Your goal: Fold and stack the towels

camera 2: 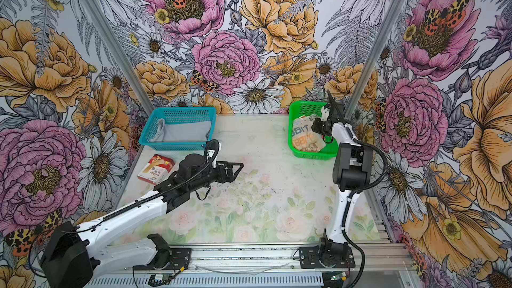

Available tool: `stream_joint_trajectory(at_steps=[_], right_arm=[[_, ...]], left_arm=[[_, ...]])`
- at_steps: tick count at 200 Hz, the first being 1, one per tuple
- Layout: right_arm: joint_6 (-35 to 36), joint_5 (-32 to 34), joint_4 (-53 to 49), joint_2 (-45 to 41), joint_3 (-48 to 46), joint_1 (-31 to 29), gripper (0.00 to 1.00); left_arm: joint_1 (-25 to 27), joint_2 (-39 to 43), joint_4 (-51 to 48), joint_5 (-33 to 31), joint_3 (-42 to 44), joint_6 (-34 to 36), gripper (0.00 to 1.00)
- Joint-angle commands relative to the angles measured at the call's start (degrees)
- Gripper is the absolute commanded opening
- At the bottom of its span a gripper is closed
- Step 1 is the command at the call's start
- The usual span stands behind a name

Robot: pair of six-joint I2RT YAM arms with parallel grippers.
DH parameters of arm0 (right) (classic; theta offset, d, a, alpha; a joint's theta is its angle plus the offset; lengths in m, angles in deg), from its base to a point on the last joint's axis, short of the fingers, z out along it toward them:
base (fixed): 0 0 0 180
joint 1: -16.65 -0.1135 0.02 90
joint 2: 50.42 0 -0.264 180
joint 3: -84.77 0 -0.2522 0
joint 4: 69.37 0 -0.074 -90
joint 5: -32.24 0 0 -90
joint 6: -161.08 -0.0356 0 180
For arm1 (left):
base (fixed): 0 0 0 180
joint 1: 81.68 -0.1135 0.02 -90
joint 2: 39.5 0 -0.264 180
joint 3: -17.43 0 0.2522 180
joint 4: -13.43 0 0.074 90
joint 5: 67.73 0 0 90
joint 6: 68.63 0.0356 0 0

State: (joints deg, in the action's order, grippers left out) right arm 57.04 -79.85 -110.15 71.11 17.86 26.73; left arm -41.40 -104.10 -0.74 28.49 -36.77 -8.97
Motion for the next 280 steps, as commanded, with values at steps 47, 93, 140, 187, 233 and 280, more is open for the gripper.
stream_joint_trajectory(at_steps=[47, 93, 140, 187, 233, 280], right_arm=[[1.33, 2.79, -0.03, -7.50, 0.43, -1.52, 0.10], [1.76, 8.51, -0.74, -5.35, -1.05, -0.74, 0.99], [3.88, 2.76, 0.35, -2.19, -1.80, 1.03, 0.99], [3.57, -0.92, 4.03, -1.52, -4.06, 1.32, 0.95], [1.77, -1.73, 4.07, -0.50, -3.62, 1.49, 0.70], [1.03, -2.43, 3.96, -0.60, -3.14, 1.49, 0.32]], left_arm=[[-0.02, 1.11, 2.15, 0.07, 1.60, -1.20, 0.98], [-0.02, 1.80, 1.54, 0.12, 1.85, -1.28, 0.98], [-0.71, 2.47, 1.02, -0.64, 2.04, -1.19, 0.98], [-0.57, 1.88, 1.40, -0.28, 1.43, -1.24, 0.98], [-0.74, 1.90, 1.38, -0.59, 1.77, -1.30, 0.98], [-0.81, 1.81, 1.63, -0.63, 2.04, -1.36, 0.98]])
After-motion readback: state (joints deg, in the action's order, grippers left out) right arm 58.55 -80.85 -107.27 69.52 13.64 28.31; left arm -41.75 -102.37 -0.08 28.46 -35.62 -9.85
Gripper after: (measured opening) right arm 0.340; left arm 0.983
